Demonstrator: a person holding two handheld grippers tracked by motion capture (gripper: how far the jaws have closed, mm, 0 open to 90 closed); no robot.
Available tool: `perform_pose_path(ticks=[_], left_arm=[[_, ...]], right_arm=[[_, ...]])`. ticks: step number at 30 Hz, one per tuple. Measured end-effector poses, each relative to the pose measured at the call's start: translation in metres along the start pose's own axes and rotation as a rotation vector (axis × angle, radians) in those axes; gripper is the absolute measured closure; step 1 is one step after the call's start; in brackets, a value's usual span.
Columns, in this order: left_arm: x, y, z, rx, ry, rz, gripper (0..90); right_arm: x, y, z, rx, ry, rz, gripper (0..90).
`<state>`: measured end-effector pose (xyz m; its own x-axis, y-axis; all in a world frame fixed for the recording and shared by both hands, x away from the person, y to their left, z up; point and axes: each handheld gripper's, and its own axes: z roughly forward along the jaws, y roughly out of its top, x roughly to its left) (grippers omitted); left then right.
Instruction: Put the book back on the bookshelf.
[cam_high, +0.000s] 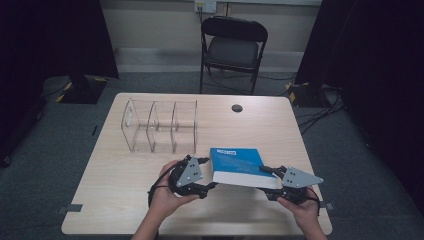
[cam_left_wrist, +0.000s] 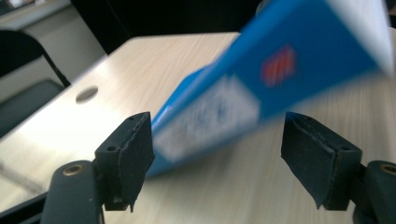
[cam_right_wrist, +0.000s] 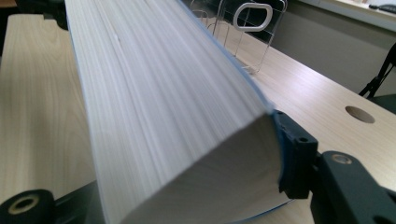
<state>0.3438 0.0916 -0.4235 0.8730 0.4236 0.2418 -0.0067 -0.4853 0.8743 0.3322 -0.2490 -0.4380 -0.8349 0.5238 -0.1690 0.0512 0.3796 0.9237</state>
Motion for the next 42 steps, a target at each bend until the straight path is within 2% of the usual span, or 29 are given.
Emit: perform_pose_path(ticks=[1, 2, 3, 5, 6, 8, 9, 10, 11, 12, 15, 16, 18, 19, 21, 22, 25, 26, 32, 33, 34, 35, 36, 37, 39, 42], left_arm=[[0.004, -0.009, -0.006, 0.023, -0.006, -0.035, 26.6], [0.004, -0.009, -0.006, 0.023, -0.006, -0.035, 26.6], [0.007, -0.022, -0.012, 0.068, 0.006, -0.068, 26.6], [0.009, -0.028, -0.013, 0.085, 0.003, -0.077, 26.8], [0.009, -0.035, -0.013, 0.111, 0.004, -0.096, 27.4], [0.009, -0.047, -0.015, 0.151, -0.008, -0.107, 27.9], [0.009, -0.047, -0.015, 0.151, -0.008, -0.107, 27.8], [0.010, -0.053, -0.016, 0.153, -0.013, -0.127, 27.8], [0.011, -0.059, -0.016, 0.154, -0.036, -0.171, 26.6], [0.011, -0.059, -0.016, 0.154, -0.036, -0.171, 26.2], [0.012, -0.068, -0.016, 0.184, -0.056, -0.209, 25.9], [0.012, -0.068, -0.016, 0.184, -0.056, -0.209, 26.0], [0.013, -0.070, -0.018, 0.201, -0.066, -0.221, 26.7], [0.012, -0.072, -0.018, 0.214, -0.063, -0.226, 26.7], [0.012, -0.075, -0.019, 0.244, -0.065, -0.222, 26.9], [0.012, -0.077, -0.020, 0.267, -0.057, -0.206, 27.2], [0.011, -0.083, -0.020, 0.285, -0.064, -0.238, 26.5], [0.012, -0.086, -0.018, 0.300, -0.069, -0.243, 25.9], [0.010, -0.091, -0.014, 0.350, -0.064, -0.254, 20.6], [0.011, -0.092, -0.015, 0.353, -0.073, -0.250, 20.9], [0.011, -0.092, -0.015, 0.353, -0.073, -0.250, 20.8], [0.010, -0.093, -0.015, 0.332, -0.068, -0.270, 20.8], [0.011, -0.094, -0.016, 0.339, -0.073, -0.253, 20.8], [0.011, -0.094, -0.016, 0.339, -0.073, -0.253, 20.7], [0.011, -0.094, -0.016, 0.336, -0.073, -0.253, 20.4], [0.009, -0.095, -0.016, 0.317, -0.064, -0.271, 20.3]], right_arm=[[0.000, 0.002, -0.001, 0.006, 0.007, 0.002, 46.7], [0.000, 0.002, -0.001, 0.006, 0.007, 0.002, 46.7], [-0.001, 0.006, -0.003, 0.015, 0.010, 0.015, 47.6], [-0.001, 0.009, -0.004, 0.020, 0.013, 0.019, 47.7], [-0.001, 0.011, -0.005, 0.023, 0.015, 0.037, 48.2], [-0.002, 0.017, -0.006, 0.022, 0.018, 0.072, 49.8], [-0.002, 0.017, -0.006, 0.022, 0.018, 0.072, 49.8], [-0.002, 0.019, -0.006, 0.027, 0.018, 0.078, 50.0], [-0.002, 0.026, -0.006, 0.043, 0.020, 0.105, 50.2], [-0.002, 0.026, -0.006, 0.043, 0.020, 0.105, 50.2], [-0.007, 0.037, -0.005, 0.072, 0.025, 0.144, 50.9], [-0.007, 0.037, -0.005, 0.072, 0.025, 0.144, 50.9], [-0.014, 0.044, -0.003, 0.087, 0.031, 0.184, 51.6], [-0.014, 0.044, -0.003, 0.087, 0.031, 0.184, 51.6], [-0.019, 0.048, -0.001, 0.091, 0.035, 0.202, 52.1], [-0.024, 0.052, 0.001, 0.096, 0.039, 0.231, 52.4], [-0.029, 0.056, 0.003, 0.105, 0.040, 0.256, 52.7], [-0.033, 0.060, 0.005, 0.116, 0.039, 0.281, 52.9], [-0.044, 0.069, 0.009, 0.144, 0.041, 0.336, 53.4], [-0.048, 0.072, 0.011, 0.153, 0.038, 0.364, 53.7], [-0.048, 0.072, 0.011, 0.153, 0.038, 0.364, 53.7], [-0.053, 0.074, 0.012, 0.158, 0.036, 0.396, 53.9], [-0.054, 0.074, 0.013, 0.158, 0.034, 0.406, 54.1], [-0.054, 0.074, 0.013, 0.158, 0.034, 0.406, 54.1], [-0.063, 0.076, 0.015, 0.150, 0.025, 0.442, 55.8], [-0.068, 0.078, 0.016, 0.151, 0.016, 0.444, 56.8]])
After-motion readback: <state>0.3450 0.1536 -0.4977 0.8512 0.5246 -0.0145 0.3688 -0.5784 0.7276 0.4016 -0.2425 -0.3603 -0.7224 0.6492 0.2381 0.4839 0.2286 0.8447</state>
